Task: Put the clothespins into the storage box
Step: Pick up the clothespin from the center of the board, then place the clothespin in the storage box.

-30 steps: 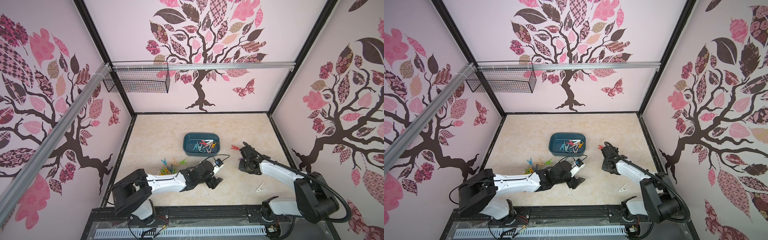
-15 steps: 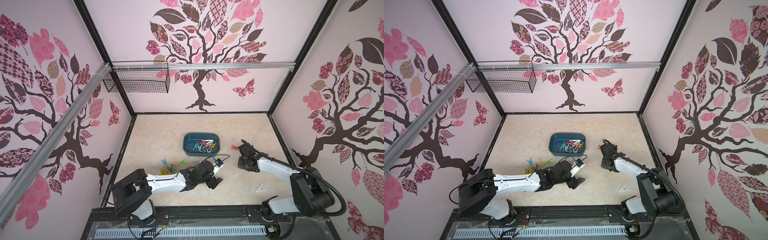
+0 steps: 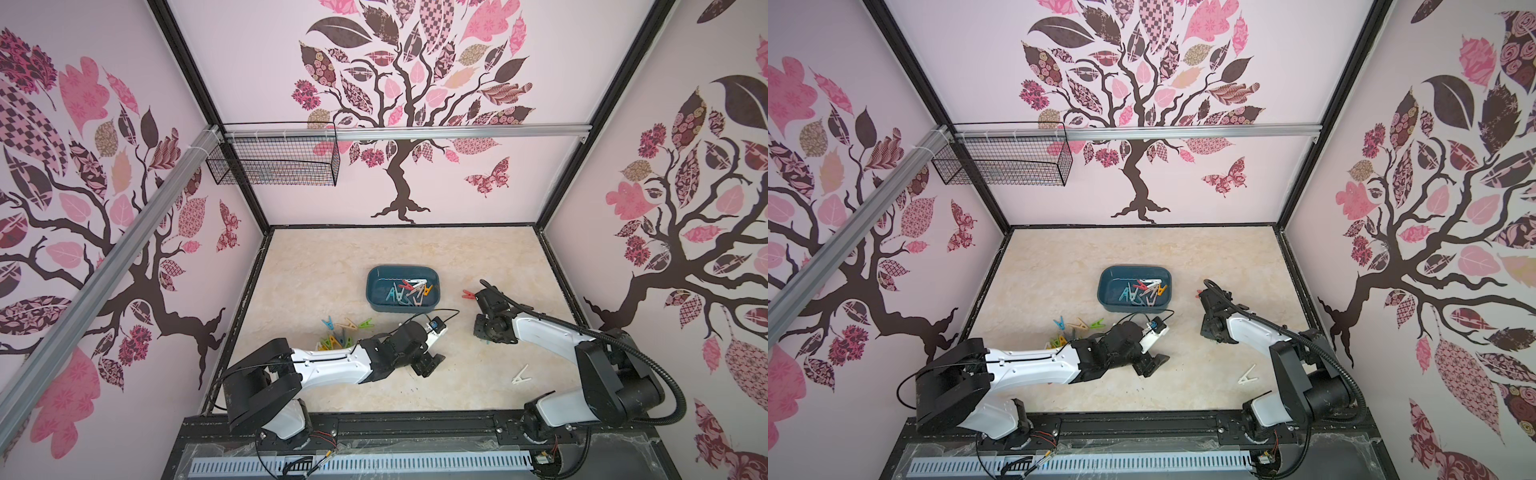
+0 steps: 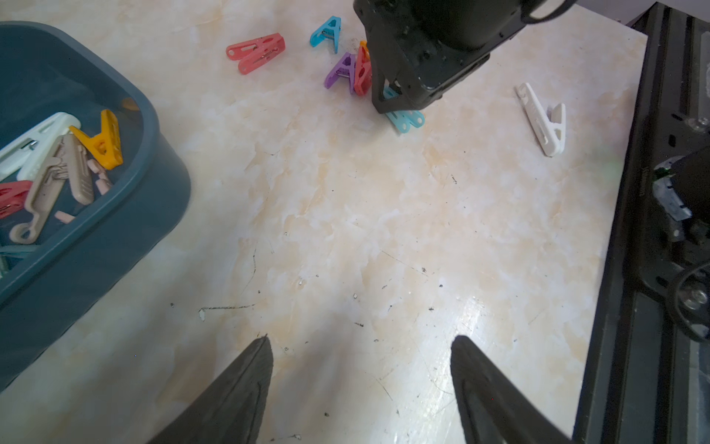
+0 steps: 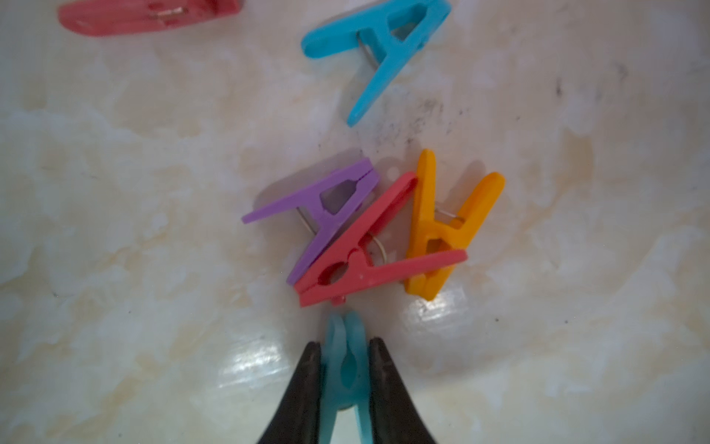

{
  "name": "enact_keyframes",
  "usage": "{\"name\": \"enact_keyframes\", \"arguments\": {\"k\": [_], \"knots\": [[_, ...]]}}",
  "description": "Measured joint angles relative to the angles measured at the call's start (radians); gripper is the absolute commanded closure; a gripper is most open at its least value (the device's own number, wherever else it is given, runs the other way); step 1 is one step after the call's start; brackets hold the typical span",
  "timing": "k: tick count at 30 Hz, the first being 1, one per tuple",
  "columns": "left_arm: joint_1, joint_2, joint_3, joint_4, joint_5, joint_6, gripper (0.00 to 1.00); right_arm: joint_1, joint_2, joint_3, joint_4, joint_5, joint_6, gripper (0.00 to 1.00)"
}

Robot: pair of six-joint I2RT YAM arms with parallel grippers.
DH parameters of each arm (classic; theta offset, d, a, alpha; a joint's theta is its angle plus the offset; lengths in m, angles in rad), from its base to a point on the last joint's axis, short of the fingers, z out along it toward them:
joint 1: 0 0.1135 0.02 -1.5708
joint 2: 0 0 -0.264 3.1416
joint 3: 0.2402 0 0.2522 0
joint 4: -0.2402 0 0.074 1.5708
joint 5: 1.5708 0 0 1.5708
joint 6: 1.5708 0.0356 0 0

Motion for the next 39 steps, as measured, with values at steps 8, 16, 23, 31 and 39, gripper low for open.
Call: {"name": "enact_keyframes", "arguments": {"k": [8, 16, 23, 31, 39], "knots": [[0.206, -0.185, -0.089, 0.024, -0.045, -0.120, 0.23, 0.166, -0.024, 0.162, -0.072, -0.015, 0.024, 0.84], [0.399, -0.363, -0.225, 0.014, -0.106, -0.282, 0.22, 0.237, 0.071, 0.424, -0.055, -0.050, 0.033, 0.84], [0.421, -0.391, -0.242, -0.031, -0.130, -0.338, 0.22, 0.229, 0.290, 0.613, -0.017, -0.082, -0.018, 0.61], [0.420, -0.394, -0.240, -0.035, -0.103, -0.334, 0.23, 0.166, 0.299, 0.644, -0.011, -0.116, -0.053, 0.58], [0.253, -0.240, -0.122, -0.041, -0.061, -0.193, 0.23, -0.074, 0.055, 0.330, -0.019, -0.080, -0.060, 0.57]]}}
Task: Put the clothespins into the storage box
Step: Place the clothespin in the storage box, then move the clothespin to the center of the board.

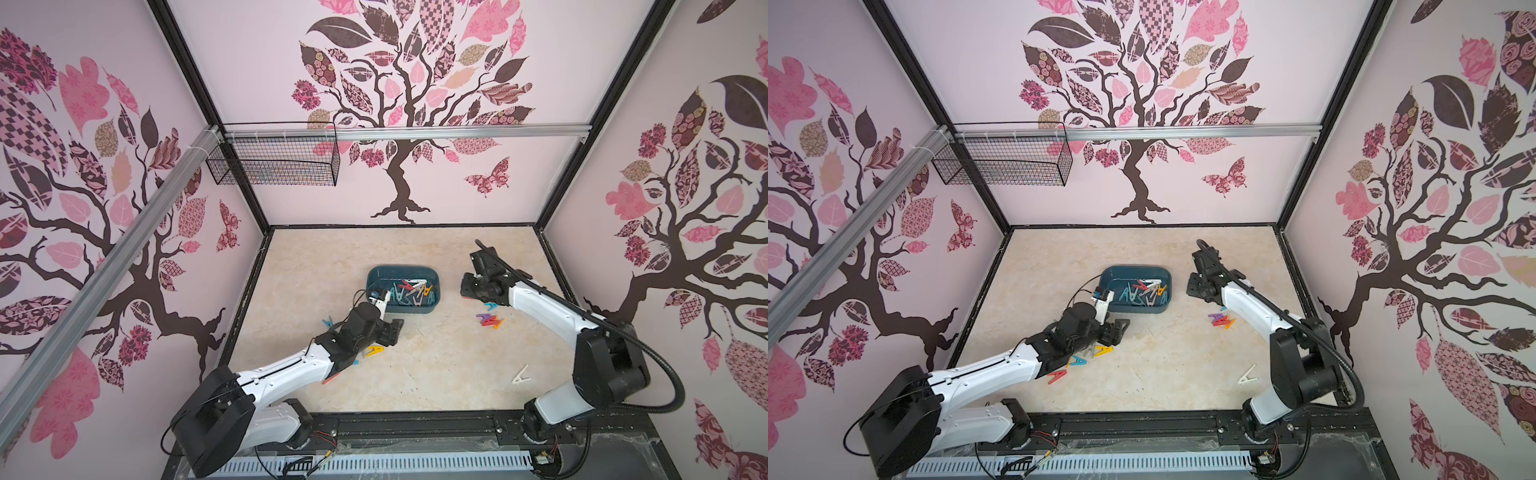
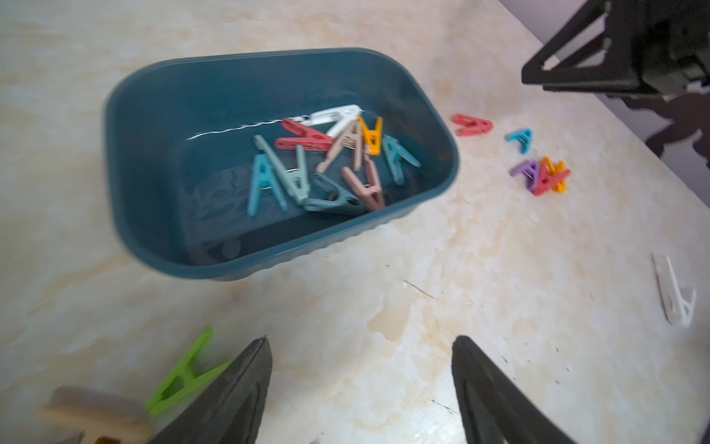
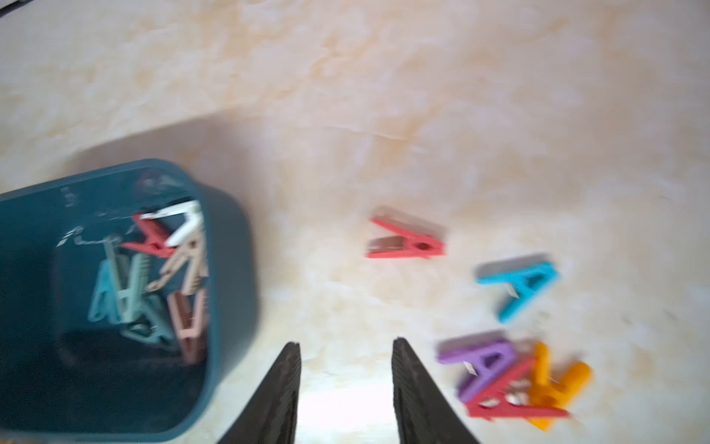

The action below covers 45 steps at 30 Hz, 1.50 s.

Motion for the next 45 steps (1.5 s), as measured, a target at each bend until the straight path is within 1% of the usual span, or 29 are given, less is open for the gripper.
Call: {"name": "enact_keyframes", "arguments": {"k": [3, 5, 8, 12, 16, 20, 23, 25, 28, 32, 34, 38, 40, 41, 45], "knots": [[-0.076, 0.084, 0.077, 0.007, 0.021, 0.048, 0.23, -0.083, -0.072, -0.117, -0.004, 0.025, 0.008, 0.58], [-0.116, 0.138, 0.117, 0.014, 0.035, 0.069, 0.23, -0.115, -0.099, -0.182, 0.001, 0.041, 0.012, 0.58], [-0.163, 0.217, 0.161, 0.016, 0.063, 0.087, 0.24, -0.140, -0.106, -0.243, 0.013, 0.048, 0.019, 0.58], [-0.198, 0.284, 0.184, 0.014, 0.099, 0.090, 0.24, -0.150, -0.098, -0.257, 0.045, 0.052, 0.031, 0.57], [-0.203, 0.294, 0.184, 0.009, 0.116, 0.090, 0.24, -0.151, -0.045, -0.252, 0.101, 0.044, 0.042, 0.57], [-0.203, 0.293, 0.184, 0.005, 0.115, 0.095, 0.24, -0.150, 0.033, -0.220, 0.113, 0.005, 0.047, 0.61], [-0.203, 0.289, 0.184, 0.002, 0.111, 0.097, 0.24, -0.124, 0.058, -0.211, 0.129, -0.014, 0.053, 0.64], [-0.203, 0.286, 0.184, 0.001, 0.109, 0.097, 0.24, -0.087, 0.067, -0.208, 0.132, -0.021, 0.056, 0.67], [-0.203, 0.285, 0.184, 0.000, 0.103, 0.098, 0.24, -0.002, 0.080, -0.208, 0.136, -0.034, 0.068, 0.72], [-0.203, 0.280, 0.184, -0.004, 0.087, 0.102, 0.23, 0.084, 0.080, -0.207, 0.126, -0.079, 0.074, 0.73], [-0.203, 0.276, 0.184, -0.007, 0.077, 0.108, 0.23, 0.105, 0.076, -0.207, 0.110, -0.105, 0.071, 0.72], [-0.203, 0.269, 0.184, -0.008, 0.068, 0.113, 0.24, 0.096, 0.022, -0.208, 0.049, -0.102, 0.047, 0.66], [-0.203, 0.269, 0.184, -0.009, 0.070, 0.112, 0.23, 0.073, -0.016, -0.208, 0.029, -0.098, 0.033, 0.65], [-0.203, 0.269, 0.184, -0.008, 0.072, 0.112, 0.24, 0.046, -0.033, -0.208, 0.026, -0.100, 0.029, 0.65], [-0.203, 0.270, 0.184, -0.007, 0.092, 0.108, 0.24, -0.026, -0.040, -0.207, 0.022, -0.099, 0.010, 0.66]]}}
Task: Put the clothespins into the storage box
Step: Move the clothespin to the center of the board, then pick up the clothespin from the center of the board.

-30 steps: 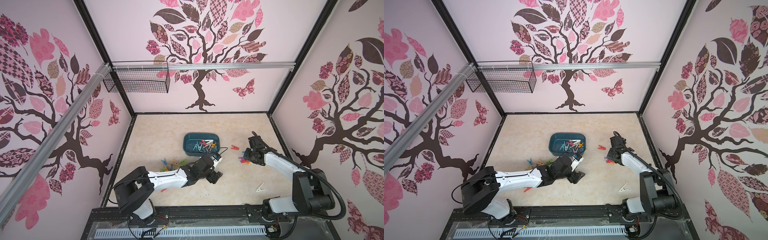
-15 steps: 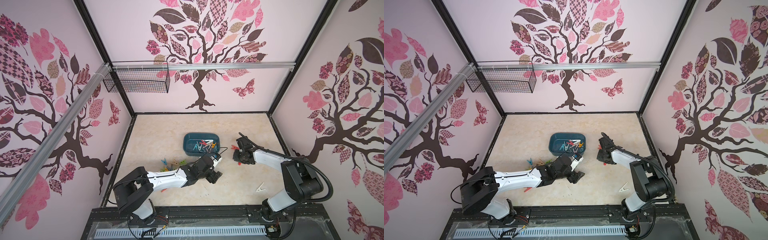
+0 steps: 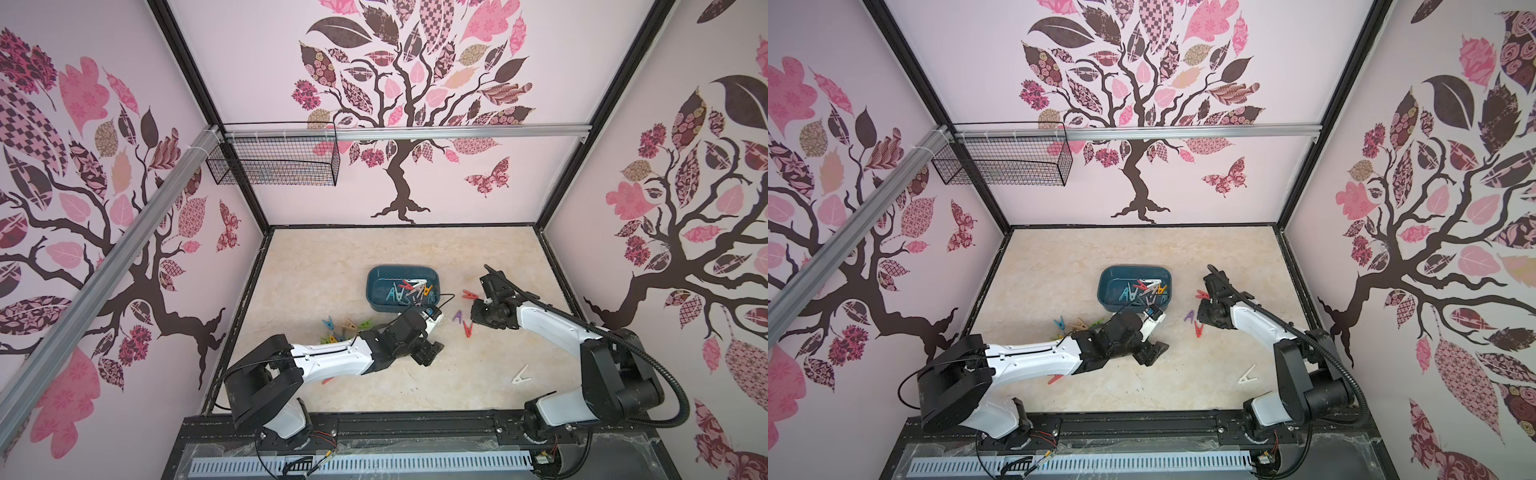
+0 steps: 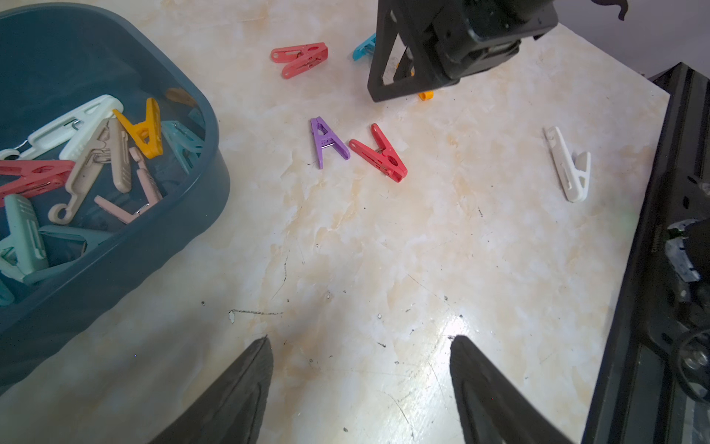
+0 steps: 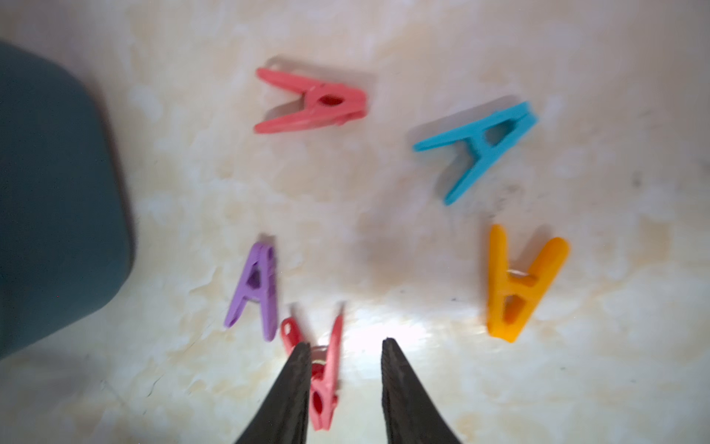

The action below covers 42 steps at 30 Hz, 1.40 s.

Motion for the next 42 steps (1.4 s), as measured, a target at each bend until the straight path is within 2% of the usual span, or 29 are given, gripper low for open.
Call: {"name": "enact_keyframes", "arguments": {"k": [9, 18, 22, 24, 26, 27, 31, 37, 42], "knots": [[-0.001, 0.054, 0.000, 0.000, 0.019, 0.002, 0.24, 0.001, 0.067, 0.000, 0.030, -0.042, -0.002, 0.71], [-0.001, 0.078, 0.001, -0.024, -0.008, 0.008, 0.24, 0.001, 0.100, -0.002, 0.055, -0.074, 0.006, 0.89], [0.010, 0.054, 0.001, -0.025, -0.024, 0.002, 0.24, 0.004, 0.093, -0.002, 0.057, -0.081, 0.009, 0.91], [0.024, 0.033, 0.000, -0.024, -0.027, -0.004, 0.24, 0.010, 0.087, -0.002, 0.056, -0.080, 0.008, 0.90], [0.047, 0.002, 0.000, -0.023, -0.035, -0.011, 0.24, 0.017, 0.080, -0.002, 0.053, -0.075, 0.009, 0.76], [0.055, -0.010, 0.000, -0.023, -0.039, -0.014, 0.24, 0.019, 0.080, -0.002, 0.050, -0.070, 0.006, 0.72], [0.079, -0.042, -0.001, -0.018, -0.051, -0.020, 0.24, 0.024, 0.081, -0.002, 0.039, -0.055, 0.011, 0.71], [0.079, -0.043, -0.006, -0.015, -0.050, -0.029, 0.24, 0.035, 0.105, -0.005, 0.054, -0.053, 0.017, 0.88], [0.101, -0.080, -0.032, -0.021, -0.061, -0.045, 0.24, 0.050, 0.090, -0.001, 0.029, -0.047, 0.016, 0.92]]}}
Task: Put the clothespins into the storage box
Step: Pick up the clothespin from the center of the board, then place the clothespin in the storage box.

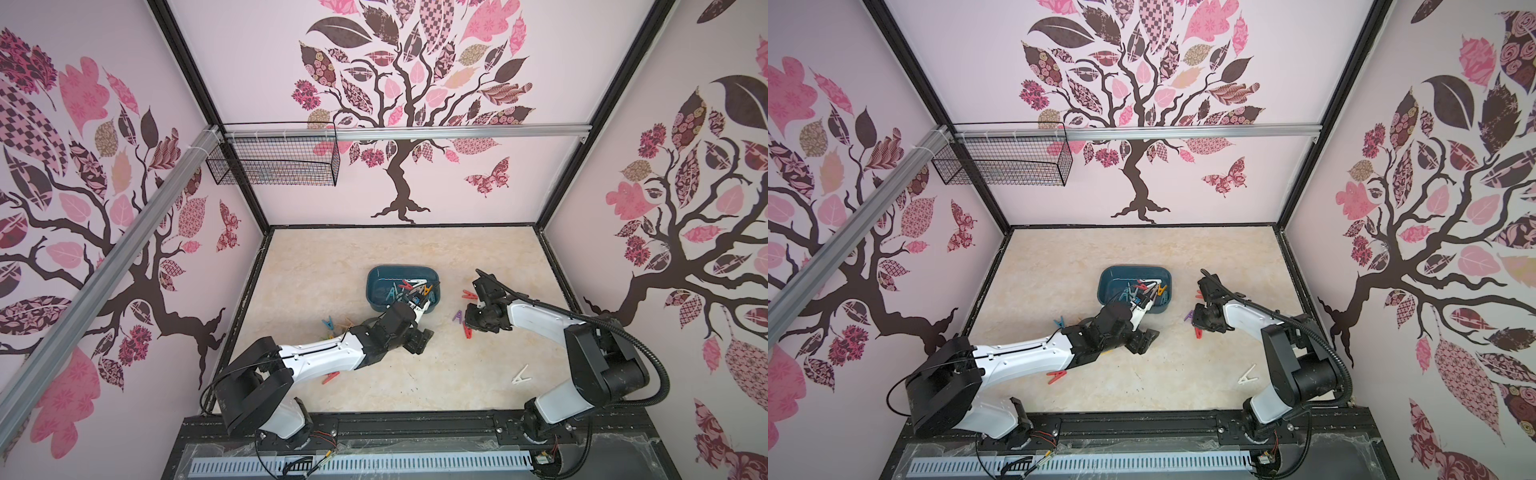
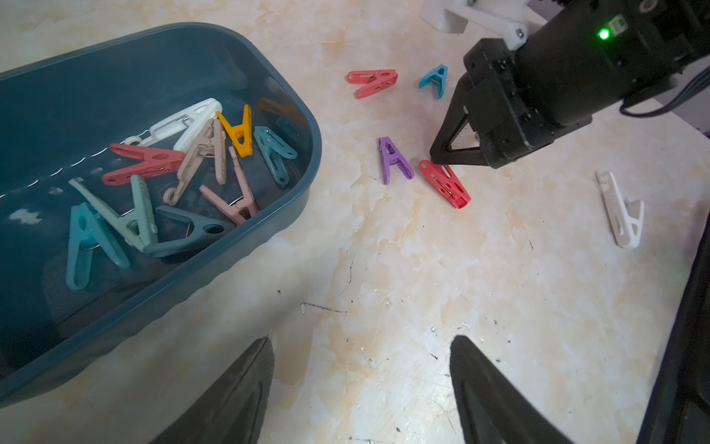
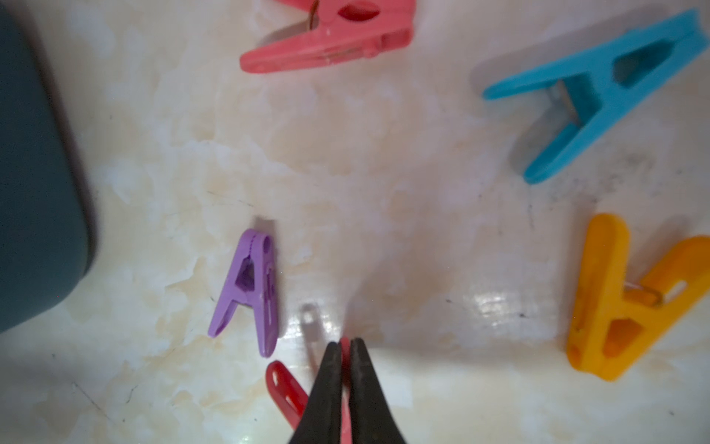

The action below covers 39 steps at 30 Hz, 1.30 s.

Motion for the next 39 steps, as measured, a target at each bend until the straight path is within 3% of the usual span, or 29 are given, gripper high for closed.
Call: {"name": "enact_keyframes", "arguments": {"k": [10, 14, 17, 20, 24, 30, 33, 39], "knots": [[0.299, -0.264, -0.105, -0.017, 0.001, -0.129, 0.24, 0.132, -0.078, 0.224, -0.070, 0.012, 0.016, 0.92], [0.459, -0.305, -0.156, -0.017, 0.010, -0.226, 0.24, 0.156, -0.008, 0.323, -0.042, -0.013, 0.031, 0.92], [0.516, -0.300, -0.188, -0.031, 0.016, -0.274, 0.24, 0.169, 0.096, 0.415, -0.021, -0.028, 0.038, 0.91], [0.522, -0.300, -0.206, -0.045, 0.027, -0.296, 0.24, 0.188, 0.192, 0.489, 0.004, -0.041, 0.046, 0.87], [0.522, -0.298, -0.208, -0.046, 0.050, -0.307, 0.24, 0.213, 0.279, 0.569, 0.017, -0.068, 0.056, 0.68], [0.508, -0.280, -0.208, -0.039, 0.068, -0.303, 0.24, 0.217, 0.277, 0.574, 0.007, -0.043, 0.039, 0.63], [0.452, -0.268, -0.207, -0.034, 0.057, -0.273, 0.24, 0.192, 0.230, 0.507, 0.008, -0.015, 0.026, 0.63], [0.233, -0.189, -0.178, -0.034, 0.006, -0.150, 0.24, 0.079, 0.031, 0.255, -0.014, 0.052, 0.007, 0.63]]}}
